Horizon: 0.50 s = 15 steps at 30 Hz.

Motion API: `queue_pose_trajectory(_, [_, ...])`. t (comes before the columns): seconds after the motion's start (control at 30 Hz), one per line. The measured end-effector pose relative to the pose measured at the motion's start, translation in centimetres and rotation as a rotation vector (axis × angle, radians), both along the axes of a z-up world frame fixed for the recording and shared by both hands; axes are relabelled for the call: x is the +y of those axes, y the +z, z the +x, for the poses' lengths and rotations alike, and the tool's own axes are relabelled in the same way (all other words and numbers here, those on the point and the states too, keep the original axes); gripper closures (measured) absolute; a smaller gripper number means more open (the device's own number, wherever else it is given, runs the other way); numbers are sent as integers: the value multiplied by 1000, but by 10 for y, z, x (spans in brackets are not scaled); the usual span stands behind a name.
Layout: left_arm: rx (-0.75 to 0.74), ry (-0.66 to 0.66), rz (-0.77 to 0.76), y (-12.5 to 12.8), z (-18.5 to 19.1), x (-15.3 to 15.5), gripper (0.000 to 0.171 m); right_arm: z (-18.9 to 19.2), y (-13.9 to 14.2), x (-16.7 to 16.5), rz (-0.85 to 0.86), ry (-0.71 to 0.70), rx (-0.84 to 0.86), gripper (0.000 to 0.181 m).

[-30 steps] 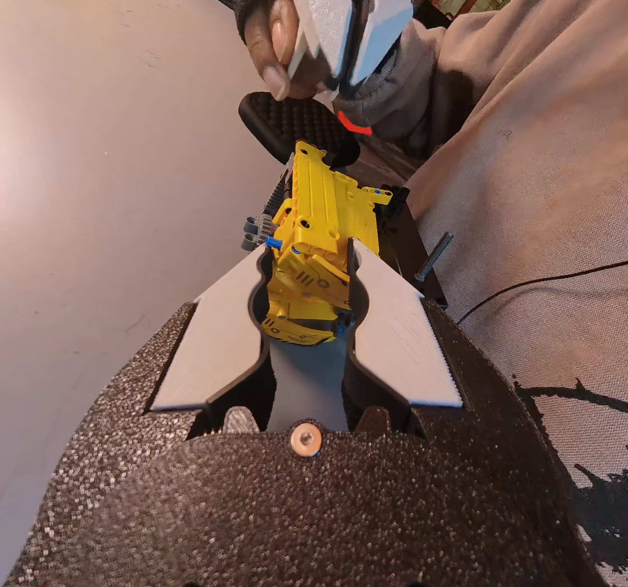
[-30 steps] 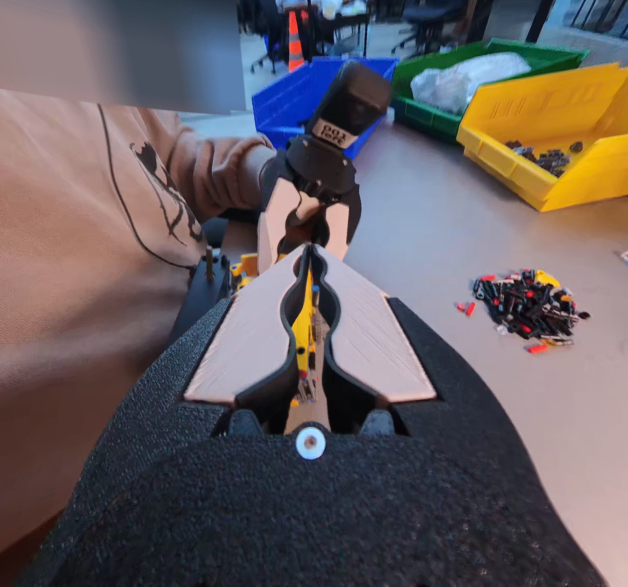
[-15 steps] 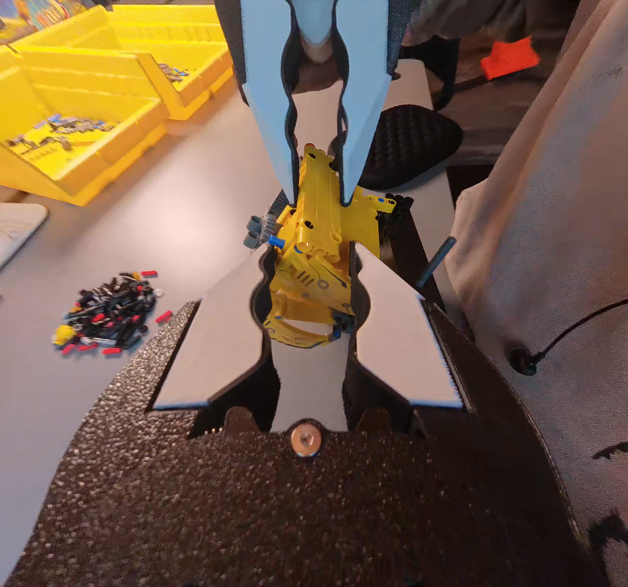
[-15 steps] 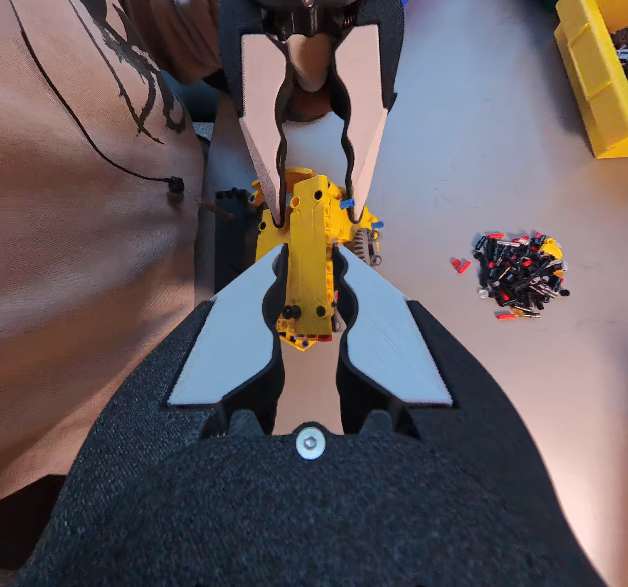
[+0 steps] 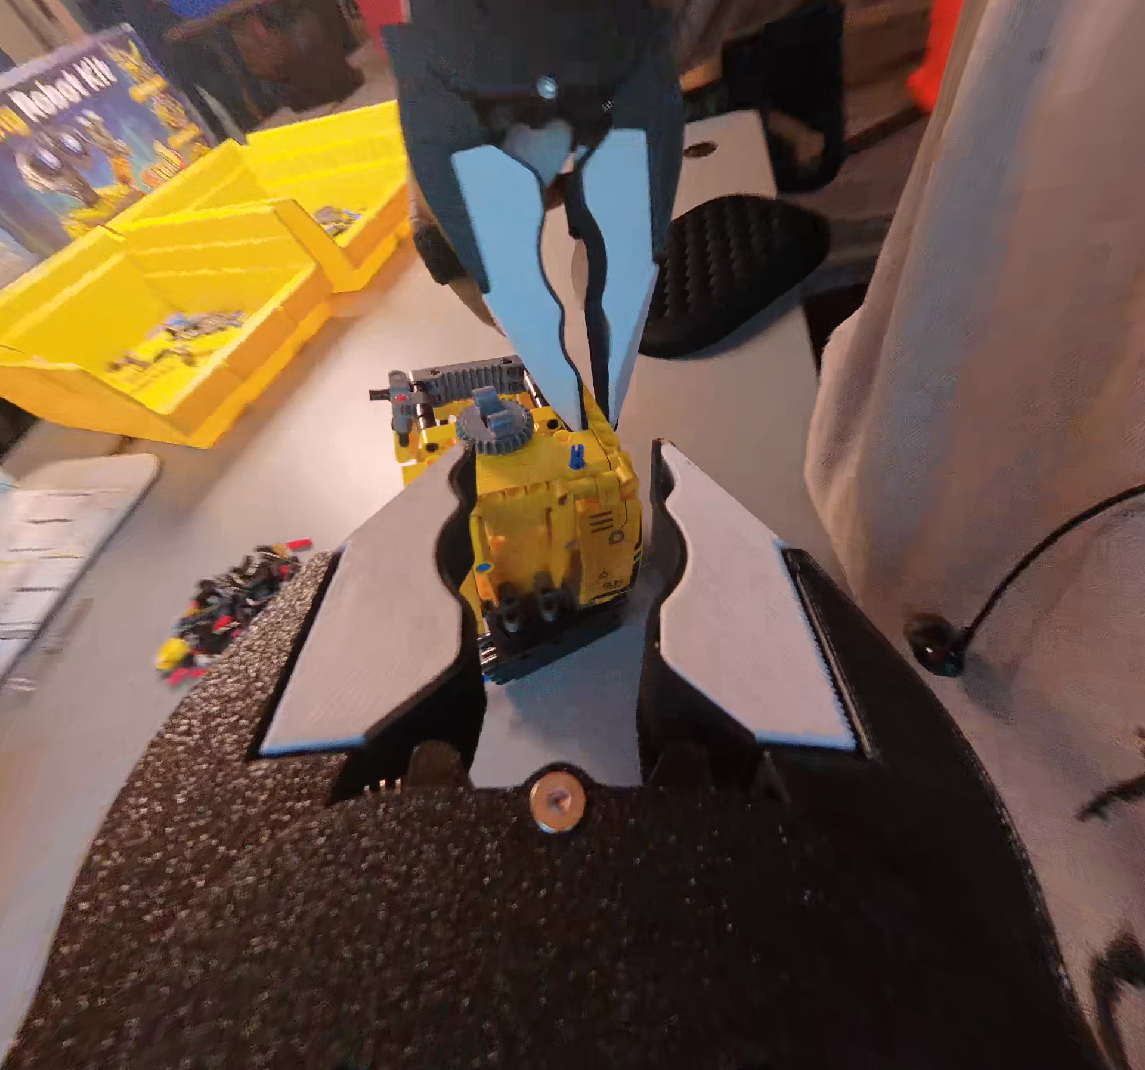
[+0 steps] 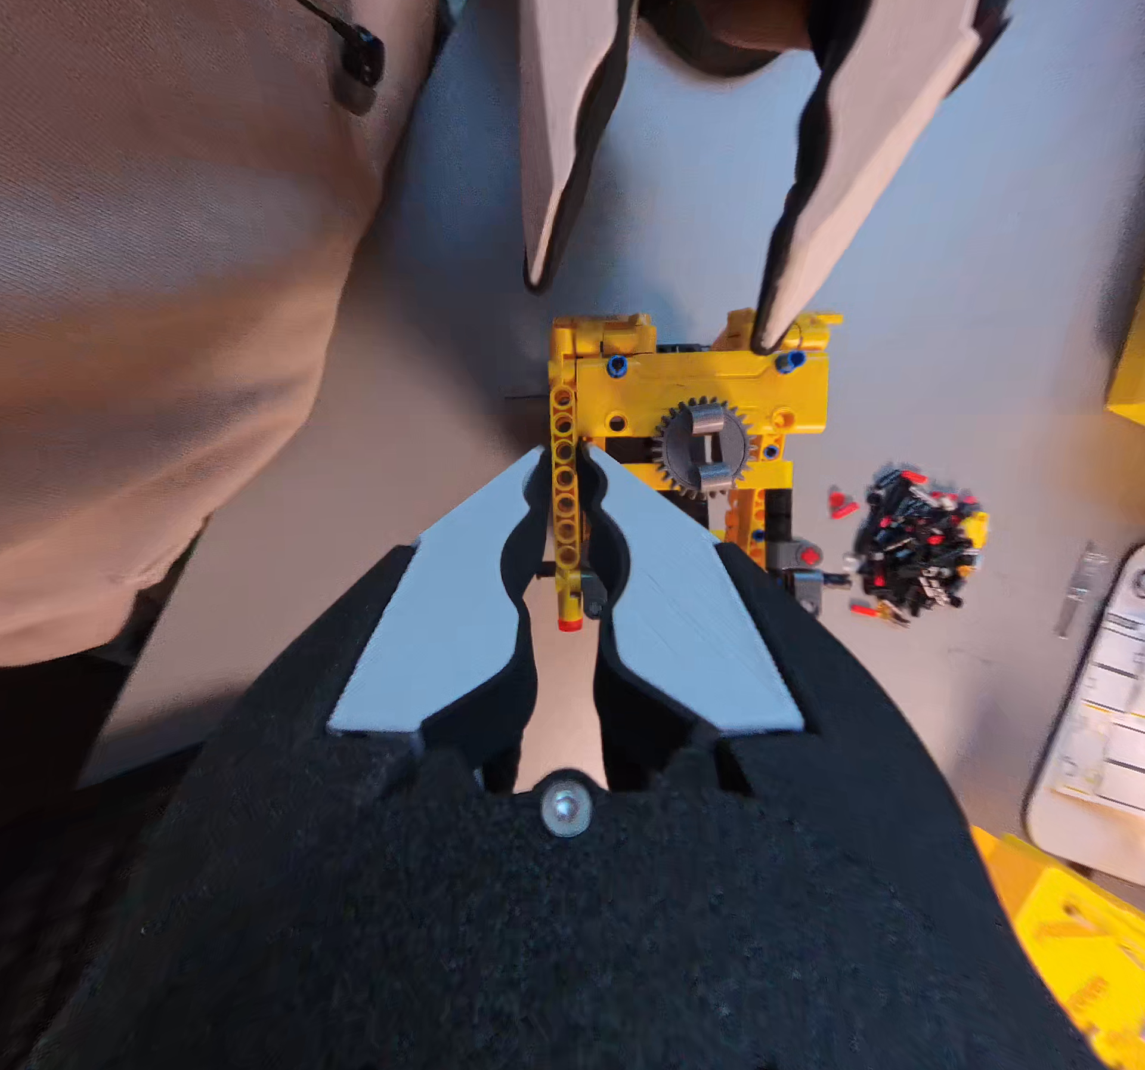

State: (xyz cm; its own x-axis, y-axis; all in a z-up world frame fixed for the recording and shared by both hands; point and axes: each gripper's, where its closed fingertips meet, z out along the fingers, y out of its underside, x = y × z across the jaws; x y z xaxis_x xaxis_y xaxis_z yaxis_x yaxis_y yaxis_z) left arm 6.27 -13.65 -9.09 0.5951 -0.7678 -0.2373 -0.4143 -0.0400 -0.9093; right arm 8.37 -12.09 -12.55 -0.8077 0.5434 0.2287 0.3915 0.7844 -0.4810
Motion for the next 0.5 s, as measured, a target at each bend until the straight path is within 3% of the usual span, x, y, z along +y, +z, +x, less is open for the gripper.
queue_pose_trajectory(0.07, [-109,24,-96,6,-19,11,116,0,0,-1,0,15,1,175])
queue_pose_trajectory(0.2, [-146,39,-250,-8,-26,30,101,-1,0,-1,7,42,-12,175])
queue_pose_trajectory(0.37, [-177,26,-398,-27,-4,39,115,-3,-3,-5,30,55,-4,175])
queue_pose_trajectory(0.5, [-145,-5,-360,-27,-1,36,125,-2,-4,-3,55,60,20,175])
